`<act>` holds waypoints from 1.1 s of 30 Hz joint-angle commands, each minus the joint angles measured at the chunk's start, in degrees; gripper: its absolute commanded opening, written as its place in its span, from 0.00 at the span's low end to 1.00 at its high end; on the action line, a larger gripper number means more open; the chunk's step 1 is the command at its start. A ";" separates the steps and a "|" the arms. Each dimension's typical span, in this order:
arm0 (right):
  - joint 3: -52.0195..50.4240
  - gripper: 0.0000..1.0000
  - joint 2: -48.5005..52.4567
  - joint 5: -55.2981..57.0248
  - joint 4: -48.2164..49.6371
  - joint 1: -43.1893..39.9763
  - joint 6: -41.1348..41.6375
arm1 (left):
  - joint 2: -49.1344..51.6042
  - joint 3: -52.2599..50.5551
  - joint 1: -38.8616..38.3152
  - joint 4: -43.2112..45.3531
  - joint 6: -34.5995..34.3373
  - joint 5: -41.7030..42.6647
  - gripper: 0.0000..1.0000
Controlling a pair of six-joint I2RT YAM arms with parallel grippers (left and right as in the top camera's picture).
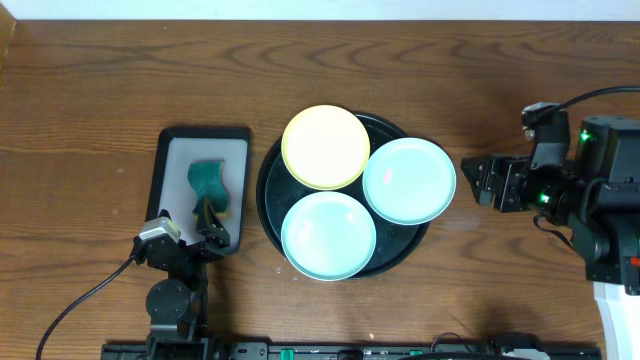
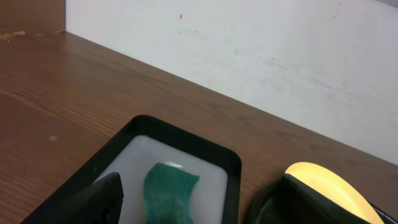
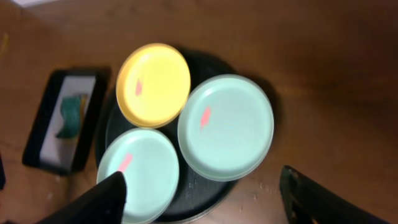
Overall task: Clean dirty plates on tray and stack at the side
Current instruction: 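Raise the right arm and move it toward the tray's right side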
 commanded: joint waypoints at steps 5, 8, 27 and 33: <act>0.96 0.70 0.76 6.49 -8.96 0.50 0.37 | -0.31 -1.09 -0.07 -2.14 0.31 -0.94 0.79; 0.96 0.70 1.14 10.08 -11.17 0.50 0.37 | -0.26 -1.09 -0.07 -2.12 0.31 -0.57 0.79; 0.94 0.75 1.77 9.84 -12.15 0.50 0.35 | 5.49 6.01 -0.09 -2.91 -6.29 9.62 0.80; 0.94 0.76 2.29 9.86 -12.15 0.50 0.35 | 15.47 26.58 -0.09 -19.23 -6.60 9.64 0.79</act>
